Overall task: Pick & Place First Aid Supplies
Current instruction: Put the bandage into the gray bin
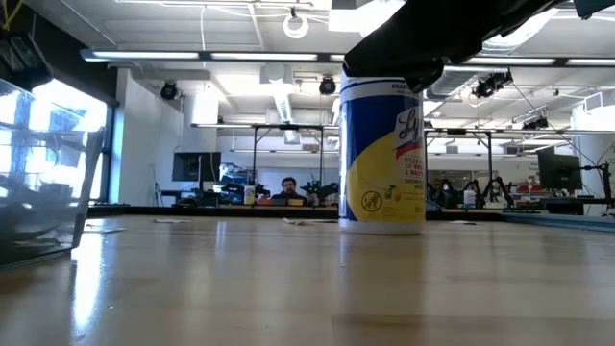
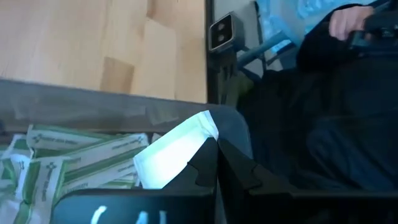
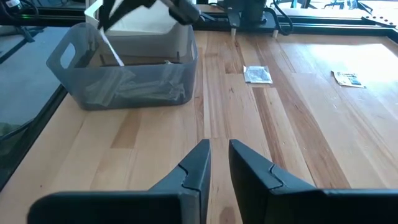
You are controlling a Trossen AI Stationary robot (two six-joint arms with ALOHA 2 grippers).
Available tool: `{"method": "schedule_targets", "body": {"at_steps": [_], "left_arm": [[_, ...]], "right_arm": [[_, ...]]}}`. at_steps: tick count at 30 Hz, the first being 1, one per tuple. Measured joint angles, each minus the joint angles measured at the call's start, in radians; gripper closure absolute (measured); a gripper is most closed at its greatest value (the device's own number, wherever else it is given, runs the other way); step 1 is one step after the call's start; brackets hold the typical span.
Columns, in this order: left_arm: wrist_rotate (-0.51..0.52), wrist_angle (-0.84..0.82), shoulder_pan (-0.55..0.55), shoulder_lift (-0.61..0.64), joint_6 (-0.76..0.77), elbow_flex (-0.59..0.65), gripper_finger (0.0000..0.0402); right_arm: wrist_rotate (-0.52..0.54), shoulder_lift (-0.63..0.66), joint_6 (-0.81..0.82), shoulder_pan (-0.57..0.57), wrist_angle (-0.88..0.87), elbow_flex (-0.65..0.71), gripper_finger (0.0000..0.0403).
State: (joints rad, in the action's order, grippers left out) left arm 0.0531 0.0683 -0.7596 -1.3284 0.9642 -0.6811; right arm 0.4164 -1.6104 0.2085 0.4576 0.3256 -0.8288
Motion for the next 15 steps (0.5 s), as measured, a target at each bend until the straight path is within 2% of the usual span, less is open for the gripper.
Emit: {"method": "schedule_targets", "body": {"at_steps": [6, 15], "left_arm": [[0.002, 0.047, 0.0, -0.046, 0.005, 0.0, 0.0401], [0.068, -0.046, 0.0, -0.047, -0.013, 0.0, 0.0401]], "right_arm": [[0.0, 0.0, 0.0, 0.0, 0.0, 0.0, 0.0354], [0.0, 0.0, 0.0, 0.0, 0.0, 0.0, 0.0353]]}}
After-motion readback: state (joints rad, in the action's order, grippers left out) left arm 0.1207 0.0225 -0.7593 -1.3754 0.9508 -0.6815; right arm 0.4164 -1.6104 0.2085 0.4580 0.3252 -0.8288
